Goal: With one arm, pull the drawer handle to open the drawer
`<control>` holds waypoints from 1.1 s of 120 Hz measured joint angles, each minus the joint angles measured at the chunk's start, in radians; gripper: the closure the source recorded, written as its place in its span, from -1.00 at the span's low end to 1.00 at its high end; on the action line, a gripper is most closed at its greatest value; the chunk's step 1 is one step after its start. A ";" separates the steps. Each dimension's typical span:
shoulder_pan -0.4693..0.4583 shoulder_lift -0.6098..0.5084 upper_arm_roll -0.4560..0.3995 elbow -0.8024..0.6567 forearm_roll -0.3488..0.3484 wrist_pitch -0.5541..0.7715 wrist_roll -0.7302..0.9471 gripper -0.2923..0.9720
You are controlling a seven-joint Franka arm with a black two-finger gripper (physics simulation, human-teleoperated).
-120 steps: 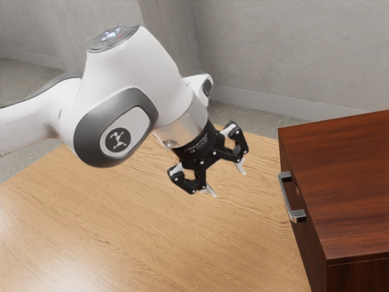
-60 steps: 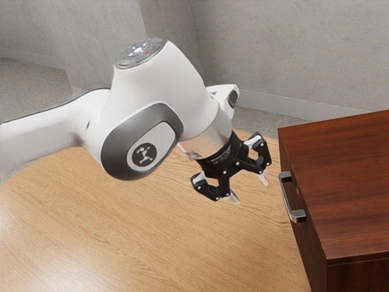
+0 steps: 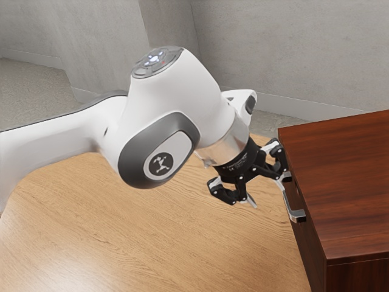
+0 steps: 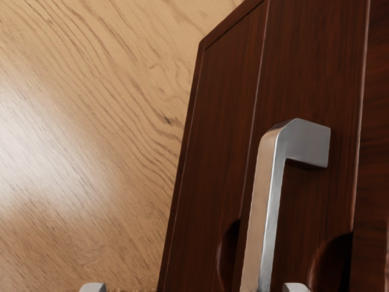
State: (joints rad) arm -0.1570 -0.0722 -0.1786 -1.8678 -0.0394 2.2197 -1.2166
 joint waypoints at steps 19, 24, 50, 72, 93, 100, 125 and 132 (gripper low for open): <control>0.001 0.008 -0.004 0.001 0.000 0.011 0.004 0.01; 0.001 0.012 -0.005 0.001 0.000 0.016 0.005 0.01; 0.003 0.026 -0.005 0.001 0.001 0.033 0.010 0.01; 0.004 0.030 -0.005 0.001 0.001 0.039 0.013 0.02; 0.002 0.039 -0.005 0.001 0.001 0.045 0.015 0.02; 0.002 0.042 -0.005 0.001 0.001 0.047 0.015 0.03; 0.000 0.061 -0.005 0.001 0.000 0.052 0.017 0.03; 0.001 0.064 -0.005 0.001 0.000 0.057 0.017 0.03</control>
State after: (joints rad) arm -0.1562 -0.0084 -0.1838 -1.8673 -0.0393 2.2770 -1.1992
